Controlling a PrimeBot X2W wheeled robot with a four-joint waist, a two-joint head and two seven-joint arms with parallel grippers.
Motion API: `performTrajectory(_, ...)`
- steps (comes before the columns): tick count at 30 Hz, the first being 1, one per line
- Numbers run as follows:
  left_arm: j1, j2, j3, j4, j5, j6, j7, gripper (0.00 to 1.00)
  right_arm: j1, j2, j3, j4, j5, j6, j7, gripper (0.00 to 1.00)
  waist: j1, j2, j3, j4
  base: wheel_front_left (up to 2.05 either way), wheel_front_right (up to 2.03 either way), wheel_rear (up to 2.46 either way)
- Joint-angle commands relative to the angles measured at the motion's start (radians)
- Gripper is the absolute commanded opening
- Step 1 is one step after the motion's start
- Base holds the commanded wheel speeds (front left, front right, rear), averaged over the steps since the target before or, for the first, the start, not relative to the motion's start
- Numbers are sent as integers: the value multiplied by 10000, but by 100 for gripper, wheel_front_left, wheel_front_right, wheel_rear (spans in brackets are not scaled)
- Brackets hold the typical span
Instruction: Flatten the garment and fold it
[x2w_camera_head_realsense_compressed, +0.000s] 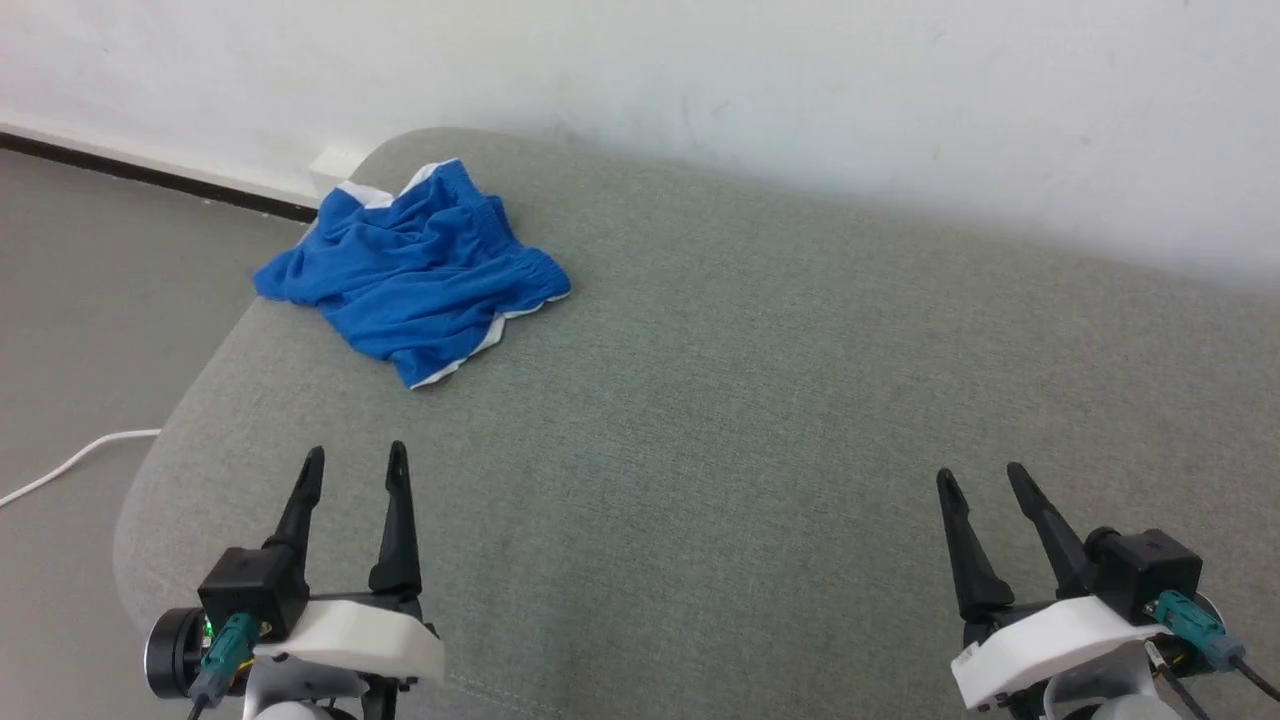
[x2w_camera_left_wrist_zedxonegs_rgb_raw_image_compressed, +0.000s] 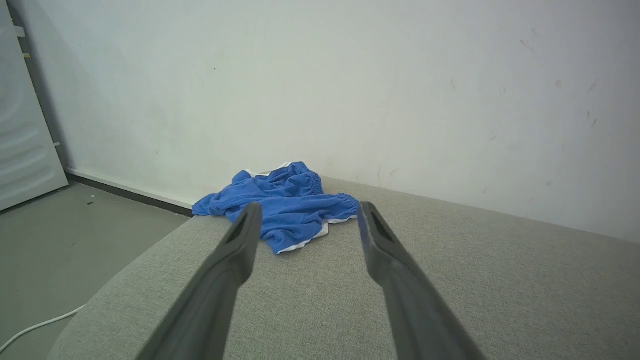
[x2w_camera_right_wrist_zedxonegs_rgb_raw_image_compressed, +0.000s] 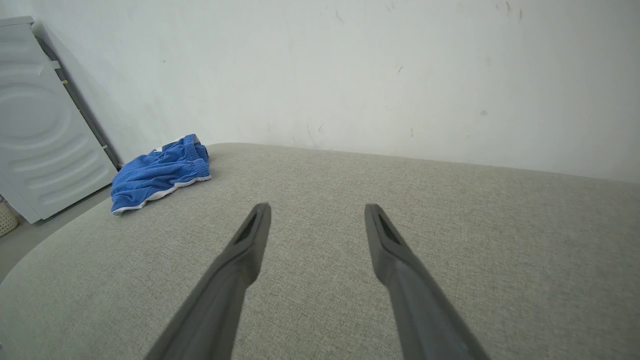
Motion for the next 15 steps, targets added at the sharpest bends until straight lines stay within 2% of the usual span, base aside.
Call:
performTrajectory(1, 115, -24, 28, 56, -87, -80, -103, 100, 55, 18, -3, 40, 91, -9, -102, 100, 0, 0, 2, 71, 0, 0, 0)
performTrajectory(15, 74, -27, 27, 365, -244, -62, -396, 100, 48, 21, 41, 210, 67, -10, -394, 100, 0, 0, 2, 624, 0, 0, 0)
